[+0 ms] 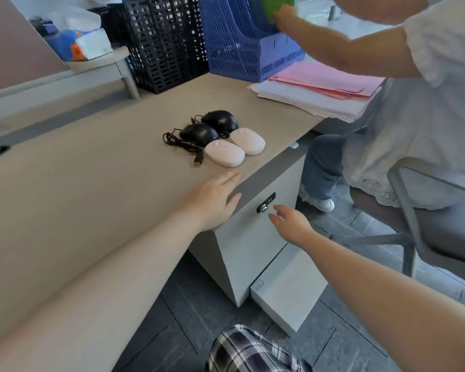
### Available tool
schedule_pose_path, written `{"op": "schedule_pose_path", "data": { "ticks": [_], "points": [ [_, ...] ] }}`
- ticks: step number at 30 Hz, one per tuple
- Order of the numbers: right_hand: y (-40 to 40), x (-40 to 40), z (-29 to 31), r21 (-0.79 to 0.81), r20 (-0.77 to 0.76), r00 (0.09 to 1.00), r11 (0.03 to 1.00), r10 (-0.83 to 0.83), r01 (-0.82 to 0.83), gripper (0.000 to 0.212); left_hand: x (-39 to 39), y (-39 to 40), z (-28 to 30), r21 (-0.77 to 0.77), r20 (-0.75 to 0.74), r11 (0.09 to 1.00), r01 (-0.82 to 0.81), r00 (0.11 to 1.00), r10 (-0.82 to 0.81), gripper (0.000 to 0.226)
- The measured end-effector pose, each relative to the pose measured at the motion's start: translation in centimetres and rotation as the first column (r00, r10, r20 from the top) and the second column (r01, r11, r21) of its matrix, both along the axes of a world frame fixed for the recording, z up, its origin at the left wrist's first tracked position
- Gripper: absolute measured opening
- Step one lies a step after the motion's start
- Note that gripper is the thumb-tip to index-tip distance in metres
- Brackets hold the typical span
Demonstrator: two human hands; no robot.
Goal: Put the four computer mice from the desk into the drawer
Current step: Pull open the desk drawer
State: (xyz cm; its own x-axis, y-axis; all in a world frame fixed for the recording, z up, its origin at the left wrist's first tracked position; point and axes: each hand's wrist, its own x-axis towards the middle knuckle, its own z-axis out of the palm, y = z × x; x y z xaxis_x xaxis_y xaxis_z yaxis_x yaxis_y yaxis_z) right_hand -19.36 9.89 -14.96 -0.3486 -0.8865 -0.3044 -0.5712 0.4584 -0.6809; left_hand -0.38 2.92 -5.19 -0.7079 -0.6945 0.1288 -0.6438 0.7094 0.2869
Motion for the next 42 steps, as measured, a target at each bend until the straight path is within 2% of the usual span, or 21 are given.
{"op": "schedule_pose_path", "data": {
  "ticks": [3,6,10,13,16,21,25,26,27,29,31,32,34,36,40,42],
  "points": [
    [-1.7,0.3,-0.5,0.064,0.075,0.995,0.996,-0.068,0.063,0.054,-0.1,-0.2,-0.3,-0.03,0.038,0.999,0.016,0.999,-0.014,0.054],
    [-3.4,1.0,-0.9,0.055,0.219,0.958,0.983,-0.185,0.177,0.047,-0.1,0.0,0.0,-0.028,0.041,0.999,0.019,0.999,-0.017,0.056],
    [-4.6,1.7,-1.6,0.095,0.435,0.835,0.939,-0.338,0.33,0.036,-0.1,0.2,0.2,-0.027,0.04,1.0,0.014,0.999,-0.013,0.057],
    [-4.5,1.8,-2.0,0.094,0.521,0.765,0.916,-0.38,0.391,0.03,-0.1,0.3,0.3,-0.045,0.028,0.999,0.012,1.0,-0.011,0.058],
    [-4.3,2.1,-2.1,0.062,0.525,0.764,0.912,-0.376,0.406,0.021,-0.1,0.5,0.4,-0.049,0.037,0.999,-0.001,0.999,0.003,0.059],
    [-3.9,2.1,-2.7,0.04,0.477,0.797,0.915,-0.371,0.402,0.021,-0.1,0.6,0.4,-0.067,0.057,0.998,-0.004,0.998,0.007,0.059],
    [-1.5,0.3,-2.3,0.109,0.449,0.812,0.925,-0.372,0.363,0.024,-0.1,0.4,0.3,-0.058,0.049,0.998,0.007,0.999,-0.004,0.059],
    [-0.7,-0.1,-2.1,0.103,0.417,0.824,0.921,-0.383,0.375,0.023,-0.1,0.4,0.3,-0.054,0.043,0.999,0.006,0.999,-0.004,0.059],
    [0.1,-0.5,-1.9,0.055,0.317,0.863,0.916,-0.394,0.398,0.023,-0.1,0.3,0.3,-0.052,0.038,0.999,0.004,0.999,-0.002,0.059],
    [1.2,-0.9,-1.1,-0.149,-0.016,0.924,0.914,-0.383,0.376,0.029,-0.1,0.4,0.3,-0.044,0.031,0.999,-0.008,0.999,0.009,0.058],
    [1.3,-0.8,0.2,-0.333,-0.233,0.918,0.913,-0.32,0.233,0.035,-0.2,0.6,0.5,-0.039,0.038,0.999,-0.013,0.999,0.015,0.058],
    [1.0,-0.9,0.7,-0.356,-0.32,0.911,0.924,-0.259,0.138,0.037,-0.2,0.8,0.6,-0.042,0.049,0.999,-0.013,0.999,0.015,0.058],
    [0.3,-1.0,1.2,-0.252,-0.53,0.846,0.962,-0.049,-0.102,0.038,-0.3,1.3,0.8,-0.054,0.075,0.998,-0.019,0.997,0.023,0.059],
    [0.0,-1.1,1.6,-0.054,-0.618,0.767,0.965,0.17,-0.257,0.042,-0.3,1.6,0.9,-0.065,0.097,0.997,-0.036,0.994,0.042,0.059],
    [0.4,-1.1,3.2,0.103,-0.657,0.699,0.953,0.28,-0.285,0.052,-0.4,1.7,0.7,-0.101,0.144,0.993,-0.06,0.987,0.074,0.059],
    [1.1,-1.5,3.6,0.127,-0.62,0.738,0.962,0.266,-0.24,0.049,-0.6,1.7,0.5,-0.118,0.152,0.991,-0.061,0.985,0.079,0.059]
  ]
}}
